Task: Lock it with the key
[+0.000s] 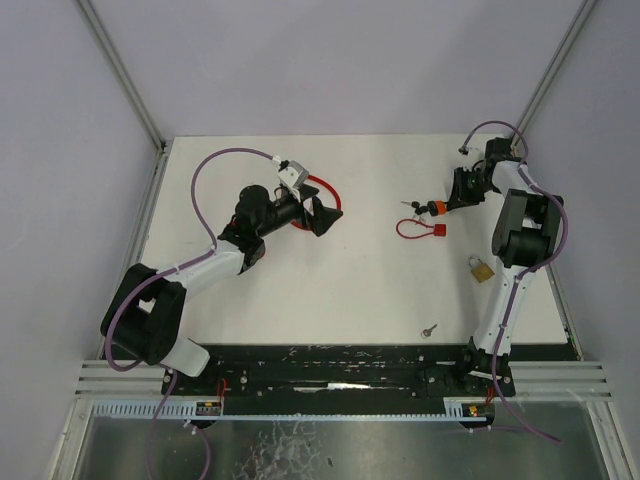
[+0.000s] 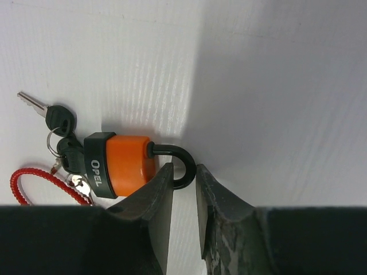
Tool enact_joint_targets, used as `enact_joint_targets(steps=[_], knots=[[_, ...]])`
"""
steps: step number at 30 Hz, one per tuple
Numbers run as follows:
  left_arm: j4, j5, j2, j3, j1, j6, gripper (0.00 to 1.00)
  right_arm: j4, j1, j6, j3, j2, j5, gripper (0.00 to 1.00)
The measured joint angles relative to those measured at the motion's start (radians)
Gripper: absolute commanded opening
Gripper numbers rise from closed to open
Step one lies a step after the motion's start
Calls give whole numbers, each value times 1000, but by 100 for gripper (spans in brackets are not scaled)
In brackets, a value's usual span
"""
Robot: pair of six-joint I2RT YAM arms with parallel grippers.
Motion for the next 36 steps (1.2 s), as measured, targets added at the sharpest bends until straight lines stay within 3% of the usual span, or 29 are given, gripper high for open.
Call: enact_joint_targets(steps=[4,15,26,36], knots=[[0,5,0,0,0,-3,100,-3,0,0,4,4,-11,25],[2,21,12,0,0,-10,100,6,0,34,0,7,-32,0],[94,75,89,6,9,-56,99,142,-22,153,-188,-90,-254,0],[330,195,346,79,29,-224,88,244,-24,215,-292,-195,-398,0]])
